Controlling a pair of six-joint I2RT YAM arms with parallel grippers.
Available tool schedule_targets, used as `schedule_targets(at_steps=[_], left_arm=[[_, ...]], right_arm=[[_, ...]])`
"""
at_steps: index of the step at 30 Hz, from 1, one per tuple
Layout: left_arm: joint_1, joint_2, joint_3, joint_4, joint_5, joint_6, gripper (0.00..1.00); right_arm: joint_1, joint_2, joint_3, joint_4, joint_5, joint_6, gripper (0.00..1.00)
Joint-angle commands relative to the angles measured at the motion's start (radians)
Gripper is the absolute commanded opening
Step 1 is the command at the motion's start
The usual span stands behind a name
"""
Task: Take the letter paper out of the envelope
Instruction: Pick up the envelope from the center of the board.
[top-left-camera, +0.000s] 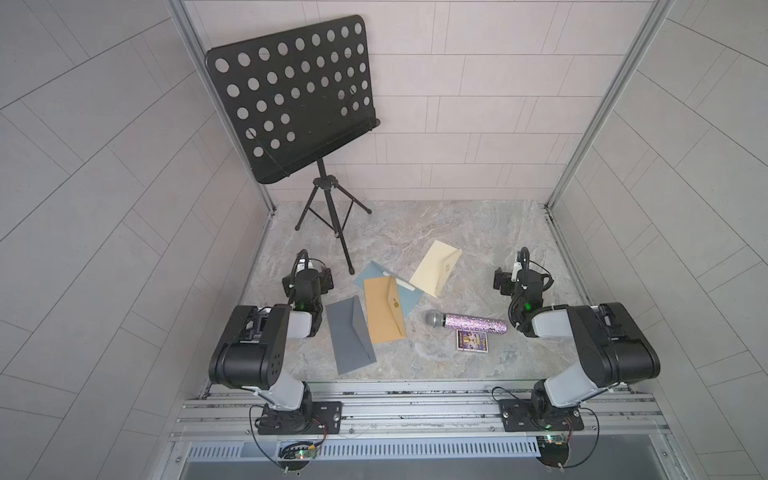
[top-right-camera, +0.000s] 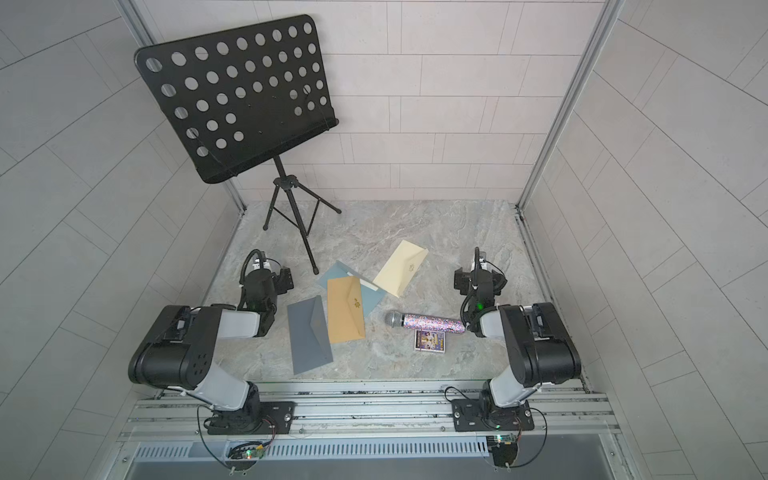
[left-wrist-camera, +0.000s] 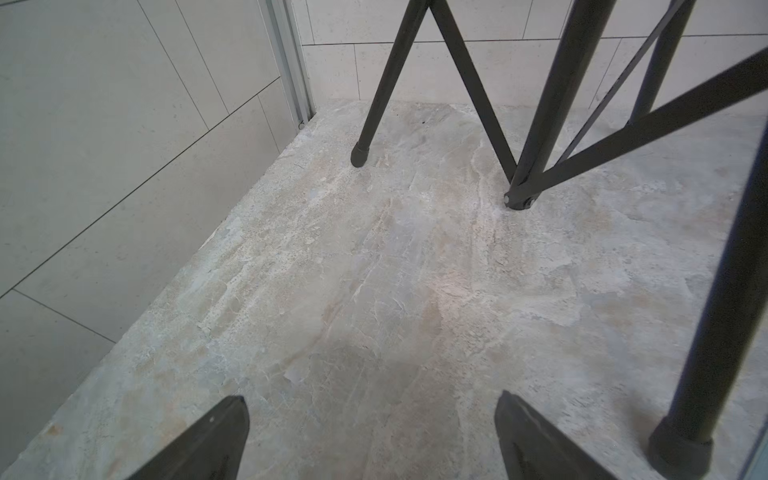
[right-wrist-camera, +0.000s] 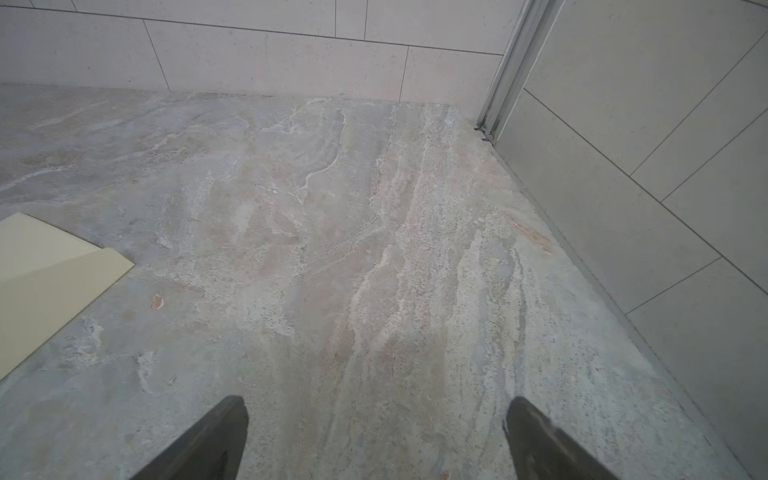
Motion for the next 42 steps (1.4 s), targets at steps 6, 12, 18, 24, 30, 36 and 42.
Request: schedule_targets(at_steps=[6,12,18,24,30,36,42], left_arm=[[-0.005,-0.031,0.016,-0.064,-0.004,0.004,1.0],[-0.004,-0.043,0.027,-0.102,-0.002,0.006,1.0],[-0.005,-0.044,0.028,-0.106,-0.002,0.005,1.0],[-0.006,-0.065,0.015,-0.084,-0.009,0.005,1.0],[-0.025,-0.329,0.086,-0.354,-0.139,-0.015,1.0],[-0.029,-0.462,0.326,-0.516,-0.166,-0.037,1.0],[-0.041,-0.557,0.594,-0.643,-0.157,-0.081,1.0]], right_arm=[[0.0,-0.013,-0.005,0.005,0.004,-0.002,1.0],[0.0,-0.015,-0.004,0.002,0.004,-0.001,1.0],[0.0,-0.015,-0.004,0.0,0.003,-0.001,1.0],[0.001,-0.022,-0.006,0.005,0.008,-0.002,1.0],[0.03,-0.178,0.276,-0.491,0.271,0.126,1.0],[0.031,-0.207,0.707,-0.63,0.243,0.152,1.0],[0.019,-0.204,1.288,-0.937,0.124,0.407,1.0]])
